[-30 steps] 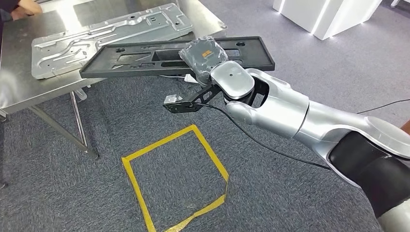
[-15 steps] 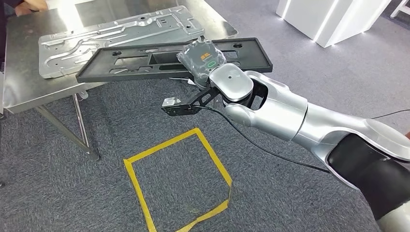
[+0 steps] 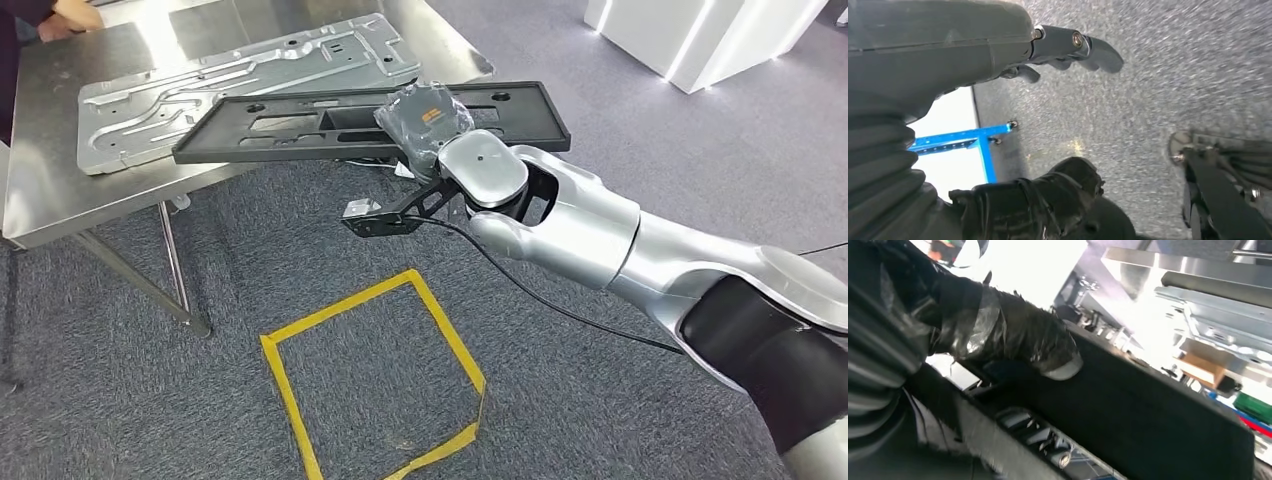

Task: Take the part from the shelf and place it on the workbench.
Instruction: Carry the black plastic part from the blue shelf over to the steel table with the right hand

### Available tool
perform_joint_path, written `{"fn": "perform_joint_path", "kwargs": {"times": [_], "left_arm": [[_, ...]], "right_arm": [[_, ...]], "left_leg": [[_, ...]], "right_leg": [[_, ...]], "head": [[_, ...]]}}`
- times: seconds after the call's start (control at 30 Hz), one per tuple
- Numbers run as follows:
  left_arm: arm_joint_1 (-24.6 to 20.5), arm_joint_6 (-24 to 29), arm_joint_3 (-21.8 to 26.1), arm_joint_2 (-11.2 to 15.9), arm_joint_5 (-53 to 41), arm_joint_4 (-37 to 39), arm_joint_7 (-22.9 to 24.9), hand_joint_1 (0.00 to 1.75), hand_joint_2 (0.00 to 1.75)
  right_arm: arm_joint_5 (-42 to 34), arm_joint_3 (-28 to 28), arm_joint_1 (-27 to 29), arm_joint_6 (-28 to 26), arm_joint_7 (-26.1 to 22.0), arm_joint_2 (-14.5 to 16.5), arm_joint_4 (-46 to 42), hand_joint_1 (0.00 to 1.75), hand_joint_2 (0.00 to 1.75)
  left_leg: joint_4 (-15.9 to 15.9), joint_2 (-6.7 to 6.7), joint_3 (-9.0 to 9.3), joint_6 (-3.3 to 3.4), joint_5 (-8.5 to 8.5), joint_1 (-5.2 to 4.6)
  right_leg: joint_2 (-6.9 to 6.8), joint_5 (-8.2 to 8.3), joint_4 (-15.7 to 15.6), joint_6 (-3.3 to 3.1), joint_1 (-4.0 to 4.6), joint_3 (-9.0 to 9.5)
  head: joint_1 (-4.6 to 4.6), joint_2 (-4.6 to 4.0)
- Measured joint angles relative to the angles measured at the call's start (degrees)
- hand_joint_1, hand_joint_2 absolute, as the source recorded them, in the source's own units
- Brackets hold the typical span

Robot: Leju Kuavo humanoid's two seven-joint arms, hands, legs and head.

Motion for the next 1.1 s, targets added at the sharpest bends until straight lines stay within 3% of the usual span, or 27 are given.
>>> {"fn": "perform_joint_path", "kwargs": {"times": [0.07, 0.1, 0.2, 0.27, 0.37, 0.43, 0.5, 0.57, 0.6, 0.63, 0.67, 0.73, 0.83, 0.9, 0.97, 1.03, 1.07, 1.1], "left_arm": [[0.17, 0.09, 0.00, 0.02, 0.03, 0.00, 0.05, 0.00, 1.75], [0.29, 0.11, 0.00, 0.03, 0.04, 0.00, 0.06, 0.00, 1.75], [0.47, 0.23, 0.00, 0.11, 0.09, 0.01, 0.10, 0.00, 1.75], [0.37, 0.33, 0.00, 0.18, 0.09, 0.02, 0.14, 0.00, 1.75], [0.32, 0.46, 0.00, 0.20, 0.08, 0.02, 0.15, 0.00, 1.75], [0.40, 0.50, 0.00, 0.19, 0.08, 0.02, 0.16, 0.00, 1.75], [0.40, 0.48, 0.00, 0.19, 0.08, 0.02, 0.17, 0.00, 1.75], [0.30, 0.34, 0.00, 0.21, 0.05, 0.02, 0.16, 0.00, 1.75], [0.29, 0.23, 0.00, 0.22, 0.03, 0.02, 0.15, 0.00, 1.75], [0.32, 0.11, 0.00, 0.22, 0.02, 0.02, 0.14, 0.00, 1.75], [0.39, -0.01, 0.00, 0.22, 0.01, 0.02, 0.13, 0.00, 1.75], [0.49, -0.17, 0.00, 0.25, -0.01, 0.02, 0.14, 0.00, 1.75], [0.49, -0.23, 0.00, 0.35, -0.08, 0.02, 0.21, 0.00, 1.75], [0.53, -0.25, 0.00, 0.37, -0.07, 0.01, 0.35, 0.00, 1.75], [0.49, -0.26, 0.00, 0.38, -0.07, 0.00, 0.45, 0.00, 1.75], [0.42, -0.26, 0.00, 0.41, -0.09, 0.00, 0.48, 0.00, 1.75], [0.43, -0.26, 0.00, 0.42, -0.10, 0.00, 0.48, 0.00, 1.75], [0.45, -0.26, 0.00, 0.43, -0.10, 0.00, 0.48, 0.00, 1.75]], "right_arm": [[0.09, 0.17, 0.37, 0.21, -0.07, 0.01, 0.06, 1.75, 1.75], [0.14, 0.30, 0.57, 0.27, -0.10, 0.02, 0.09, 1.75, 1.75], [0.41, 0.46, 0.67, 0.37, -0.14, 0.02, 0.17, 1.75, 1.75], [0.65, 0.46, 0.52, 0.39, -0.14, 0.01, 0.27, 1.75, 1.75], [0.81, 0.46, 0.48, 0.40, -0.20, 0.09, 0.34, 1.75, 1.75], [0.85, 0.46, 0.32, 0.40, -0.21, 0.13, 0.38, 1.75, 1.75], [0.91, 0.49, 0.28, 0.43, -0.24, 0.13, 0.43, 1.75, 1.75], [0.95, 0.57, 0.71, 0.46, -0.30, 0.05, 0.51, 1.75, 1.75], [0.94, 0.61, 0.93, 0.48, -0.32, 0.01, 0.57, 1.75, 1.75], [0.93, 0.63, 1.07, 0.49, -0.32, -0.04, 0.63, 1.75, 1.75], [0.91, 0.63, 1.09, 0.49, -0.32, -0.04, 0.68, 1.75, 1.75], [0.85, 0.62, 0.94, 0.44, -0.34, -0.03, 0.73, 1.75, 1.75], [0.77, 0.62, 0.94, 0.43, -0.46, 0.00, 0.77, 1.75, 1.75], [0.77, 0.62, 0.91, 0.43, -0.46, -0.01, 0.80, 1.75, 1.75], [0.77, 0.61, 0.85, 0.43, -0.47, 0.01, 0.81, 1.75, 1.75], [0.77, 0.64, 0.99, 0.47, -0.56, 0.02, 0.86, 1.75, 1.75], [0.77, 0.69, 1.12, 0.50, -0.60, 0.02, 0.89, 1.75, 1.75], [0.77, 0.75, 1.23, 0.51, -0.64, 0.02, 0.91, 1.75, 1.75]], "left_leg": [[4.68, 0.16, -3.21, -0.38, -0.42, 0.27], [4.11, 0.28, -3.47, -0.47, 0.92, 0.35], [-6.54, 2.26, 0.42, -0.10, 7.47, 0.07], [-10.61, 3.35, 2.16, 0.56, 8.59, -0.49], [-11.37, 2.08, 2.78, 1.57, 8.38, -0.57], [-12.04, 1.26, 3.58, 2.26, 8.46, -0.27], [-12.18, 0.45, 3.95, 2.82, 8.24, -0.17], [-12.07, -0.40, 4.24, 3.12, 7.87, -0.19], [-11.92, -0.83, 4.46, 3.12, 7.58, -0.17], [-11.68, -1.24, 4.72, 3.01, 7.21, -0.13], [-11.34, -1.63, 4.91, 2.79, 6.75, -0.08], [-10.46, -2.10, 4.87, 2.13, 5.84, -0.24], [-10.22, -2.39, 4.72, 1.39, 5.32, -0.28], [-9.25, -1.65, 4.41, 0.79, 4.53, -0.19], [-4.29, -0.41, 2.11, 0.15, 2.09, -0.07], [3.11, 0.15, -1.93, -0.24, -0.45, 0.08], [5.28, 0.22, -3.39, -0.30, -0.58, 0.12], [5.35, 0.26, -3.90, -0.25, 0.42, 0.14]], "right_leg": [[-0.23, -0.56, 0.00, -0.09, -0.01, 0.65], [-0.40, -0.88, 0.01, -0.04, -0.03, 1.07], [-0.98, -1.87, -0.03, 0.45, 0.04, 2.41], [-1.55, -2.33, -0.16, 1.06, 0.28, 2.85], [-2.56, -2.99, -0.24, 1.99, 0.36, 3.37], [-1.71, -4.73, 2.79, 2.26, 0.30, 2.19], [-0.48, -7.68, 10.11, 2.24, 0.22, -1.78], [-0.10, -8.64, 15.77, 2.34, 0.17, -5.62], [-0.04, -7.43, 15.59, 2.38, 0.10, -6.17], [-0.02, -5.21, 13.08, 2.38, 0.02, -5.58], [0.00, -2.75, 9.25, 2.36, -0.08, -4.31], [0.25, -0.15, 3.04, 2.17, -0.06, -1.74], [0.48, -0.41, 1.53, 1.30, 0.14, -1.01], [0.37, -0.52, 1.25, 0.61, -0.03, -0.65], [0.28, -0.70, 1.04, 0.06, -0.17, -0.13], [0.21, -1.06, 1.03, -0.21, -0.09, 0.32], [0.18, -1.26, 1.03, -0.27, -0.04, 0.58], [0.15, -1.48, 1.03, -0.26, 0.01, 0.89]], "head": [[0.01, -0.01], [0.01, -0.01], [-0.01, -0.01], [0.07, 0.00], [0.14, 0.01], [0.33, 0.00], [0.55, -0.01], [0.67, 0.00], [0.69, 0.00], [0.72, 0.01], [0.76, 0.00], [0.79, 0.01], [0.75, 0.01], [0.64, 0.01], [0.41, 0.00], [0.32, -0.01], [0.31, -0.01], [0.31, -0.01]]}}
